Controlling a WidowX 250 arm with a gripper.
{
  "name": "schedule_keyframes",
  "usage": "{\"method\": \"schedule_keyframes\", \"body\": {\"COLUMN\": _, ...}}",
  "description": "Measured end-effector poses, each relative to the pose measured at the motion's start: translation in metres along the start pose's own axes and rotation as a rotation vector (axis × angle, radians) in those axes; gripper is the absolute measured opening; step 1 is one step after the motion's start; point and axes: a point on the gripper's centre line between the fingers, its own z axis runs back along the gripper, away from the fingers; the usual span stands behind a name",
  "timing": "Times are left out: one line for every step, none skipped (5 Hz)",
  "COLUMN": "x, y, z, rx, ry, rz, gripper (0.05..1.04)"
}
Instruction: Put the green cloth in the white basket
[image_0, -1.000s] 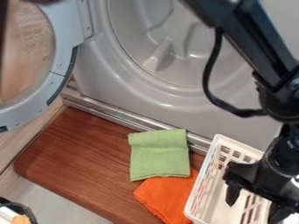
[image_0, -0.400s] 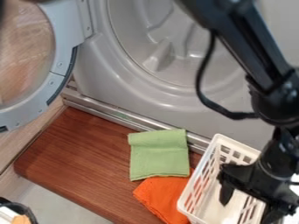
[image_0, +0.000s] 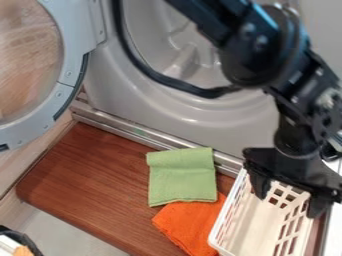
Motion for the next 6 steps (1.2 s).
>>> {"method": "schedule_keyframes", "body": {"x": 0.005, "y": 0.025, "z": 0.005, "rx": 0.032, "ry": 0.017, "rz": 0.019, "gripper": 1.001}}
{"method": "schedule_keyframes", "body": {"x": 0.008, "y": 0.059, "z": 0.005, "rx": 0.109, "ry": 0.042, "rz": 0.067, "gripper": 1.001}}
{"method": "schedule_keyframes", "body": {"x": 0.011, "y": 0.090, "z": -0.008, "rx": 0.173, "ry": 0.076, "rz": 0.113, "gripper": 1.001}}
{"method": "schedule_keyframes", "body": {"x": 0.012, "y": 0.121, "z": -0.022, "rx": 0.211, "ry": 0.107, "rz": 0.182, "gripper": 1.001}}
{"method": "schedule_keyframes", "body": {"x": 0.014, "y": 0.136, "z": -0.045, "rx": 0.225, "ry": 0.150, "rz": 0.218, "gripper": 1.001}}
{"method": "schedule_keyframes", "body": {"x": 0.016, "y": 0.150, "z": -0.056, "rx": 0.256, "ry": 0.163, "rz": 0.248, "gripper": 1.001}}
